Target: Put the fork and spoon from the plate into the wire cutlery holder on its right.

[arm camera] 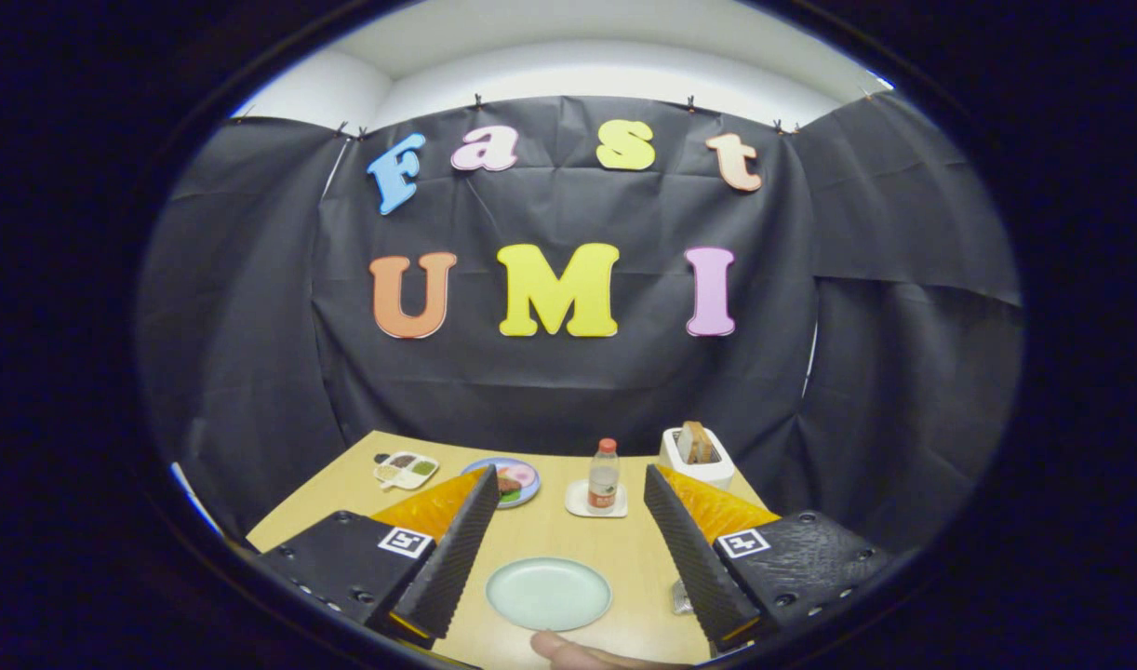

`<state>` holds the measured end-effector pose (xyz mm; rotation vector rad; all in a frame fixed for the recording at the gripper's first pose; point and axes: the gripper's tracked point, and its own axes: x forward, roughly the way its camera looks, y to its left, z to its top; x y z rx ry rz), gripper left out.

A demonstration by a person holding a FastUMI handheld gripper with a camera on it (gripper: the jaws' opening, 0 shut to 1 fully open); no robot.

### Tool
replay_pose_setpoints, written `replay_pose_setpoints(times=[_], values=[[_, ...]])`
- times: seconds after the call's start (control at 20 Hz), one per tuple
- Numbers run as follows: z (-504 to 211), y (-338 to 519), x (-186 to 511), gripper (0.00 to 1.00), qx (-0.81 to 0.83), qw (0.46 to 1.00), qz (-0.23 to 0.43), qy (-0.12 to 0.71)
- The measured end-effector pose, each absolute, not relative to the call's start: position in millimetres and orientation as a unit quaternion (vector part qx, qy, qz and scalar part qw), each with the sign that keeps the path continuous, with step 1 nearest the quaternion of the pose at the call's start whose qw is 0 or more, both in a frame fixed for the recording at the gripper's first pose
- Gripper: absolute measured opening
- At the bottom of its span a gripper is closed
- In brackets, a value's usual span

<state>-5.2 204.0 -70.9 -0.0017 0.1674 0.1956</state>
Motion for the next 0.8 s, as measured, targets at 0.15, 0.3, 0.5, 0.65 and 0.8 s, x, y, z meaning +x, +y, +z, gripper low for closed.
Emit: replay_pose_setpoints(times=[0.15,0.3,0.5,0.65,0.8], values=[[-55.4,215.6,-12.6,0.95,-0.011,0.993,0.099,0.065],[-51.1,217.0,-17.0,0.96,0.000,0.995,0.080,0.060],[-53.7,236.1,-22.9,0.96,0.004,0.994,0.087,0.059],[-53.3,245.6,-27.6,0.96,-0.001,0.993,0.100,0.057],[-51.8,250.1,-28.9,0.96,-0.013,0.993,0.105,0.053]])
